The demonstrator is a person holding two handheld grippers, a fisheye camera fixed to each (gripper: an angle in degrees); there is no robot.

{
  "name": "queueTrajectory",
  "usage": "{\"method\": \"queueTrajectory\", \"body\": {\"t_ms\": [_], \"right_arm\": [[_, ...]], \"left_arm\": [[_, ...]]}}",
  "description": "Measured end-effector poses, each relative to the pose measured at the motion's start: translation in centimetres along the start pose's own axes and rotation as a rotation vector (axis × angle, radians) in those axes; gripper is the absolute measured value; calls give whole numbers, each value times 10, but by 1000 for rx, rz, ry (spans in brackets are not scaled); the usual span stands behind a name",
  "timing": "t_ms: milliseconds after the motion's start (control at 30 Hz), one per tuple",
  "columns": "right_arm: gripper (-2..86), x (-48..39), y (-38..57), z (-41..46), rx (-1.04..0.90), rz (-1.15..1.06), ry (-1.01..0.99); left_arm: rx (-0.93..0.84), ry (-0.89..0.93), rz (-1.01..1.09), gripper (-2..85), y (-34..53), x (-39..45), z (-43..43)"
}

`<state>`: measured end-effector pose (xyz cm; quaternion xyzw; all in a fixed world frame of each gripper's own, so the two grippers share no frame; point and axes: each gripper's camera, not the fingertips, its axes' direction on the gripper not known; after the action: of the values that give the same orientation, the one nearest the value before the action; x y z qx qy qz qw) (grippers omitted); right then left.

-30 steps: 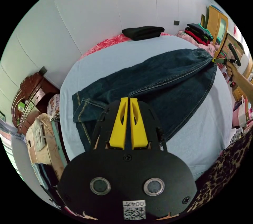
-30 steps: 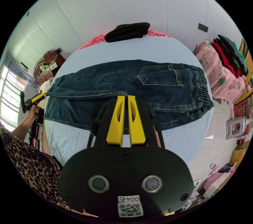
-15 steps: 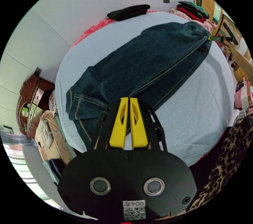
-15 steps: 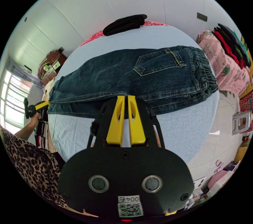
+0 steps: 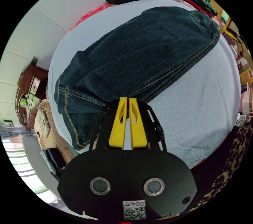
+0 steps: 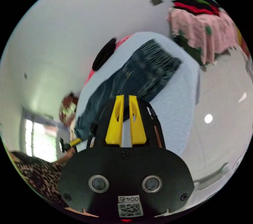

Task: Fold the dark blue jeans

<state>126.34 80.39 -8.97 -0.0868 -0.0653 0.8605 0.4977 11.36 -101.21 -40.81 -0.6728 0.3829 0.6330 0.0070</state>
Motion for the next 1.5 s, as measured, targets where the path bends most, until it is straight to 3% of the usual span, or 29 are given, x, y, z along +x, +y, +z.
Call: {"method": "queueTrajectory", "body": {"t_ms": [233, 600, 900, 1333, 1500], "right_arm": [[102, 88, -52, -34, 126, 341, -132], [99, 114, -79, -9, 49, 375, -133], [50, 57, -78, -7, 11, 3, 320], [54, 119, -44, 109, -181, -80, 609], [117, 153, -39, 117, -258, 11, 589]], "left_arm": [[-27, -3, -27, 8, 2, 14, 9], [-57, 8, -66, 8, 7, 18, 11], [-77, 10, -61, 7, 13, 10, 0], [-76, 18, -62, 8, 30, -23, -35], [-68, 12, -66, 9, 38, -40, -54]]}}
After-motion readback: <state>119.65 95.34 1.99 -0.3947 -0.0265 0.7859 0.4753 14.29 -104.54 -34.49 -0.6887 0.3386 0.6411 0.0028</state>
